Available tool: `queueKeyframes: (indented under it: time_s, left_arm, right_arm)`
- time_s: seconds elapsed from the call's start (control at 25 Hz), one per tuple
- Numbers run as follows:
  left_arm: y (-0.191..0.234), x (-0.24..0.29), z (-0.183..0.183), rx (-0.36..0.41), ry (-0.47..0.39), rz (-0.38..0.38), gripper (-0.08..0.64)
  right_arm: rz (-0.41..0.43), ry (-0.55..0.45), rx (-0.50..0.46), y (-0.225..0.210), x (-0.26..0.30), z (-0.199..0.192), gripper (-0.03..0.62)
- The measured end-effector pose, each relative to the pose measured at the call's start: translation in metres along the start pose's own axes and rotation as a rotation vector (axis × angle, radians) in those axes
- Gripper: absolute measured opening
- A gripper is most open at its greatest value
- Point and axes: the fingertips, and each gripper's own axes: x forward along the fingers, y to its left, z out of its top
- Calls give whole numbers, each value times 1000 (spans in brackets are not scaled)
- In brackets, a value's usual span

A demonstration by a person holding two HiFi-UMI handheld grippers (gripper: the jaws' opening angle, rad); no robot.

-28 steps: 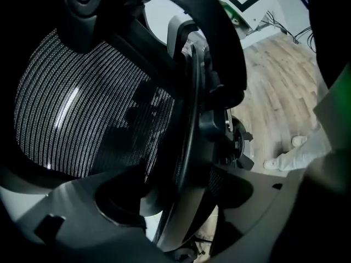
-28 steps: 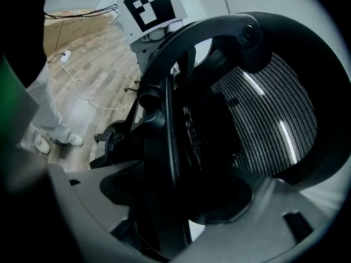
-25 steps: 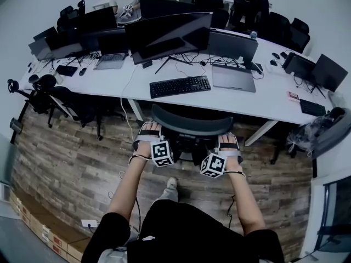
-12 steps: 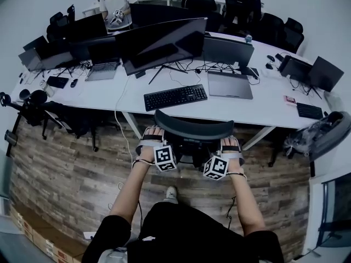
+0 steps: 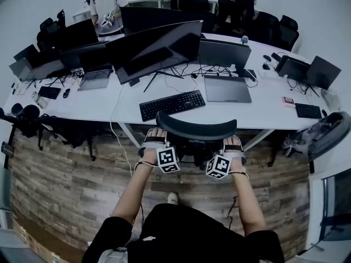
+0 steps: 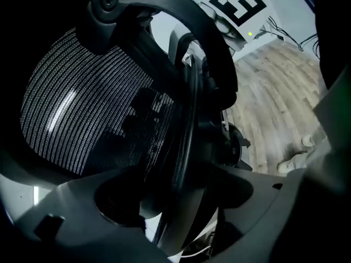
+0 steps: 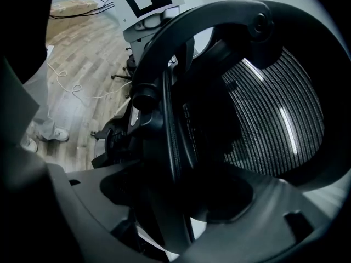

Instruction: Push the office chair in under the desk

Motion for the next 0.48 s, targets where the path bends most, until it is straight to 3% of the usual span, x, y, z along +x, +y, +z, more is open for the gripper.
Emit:
queueKeyframes:
  time_s: [0.48]
  left_arm:
    - [28,31,5,-4,-77,4,370]
  right_arm:
    - [-18,56,32,-23,39,-7,327]
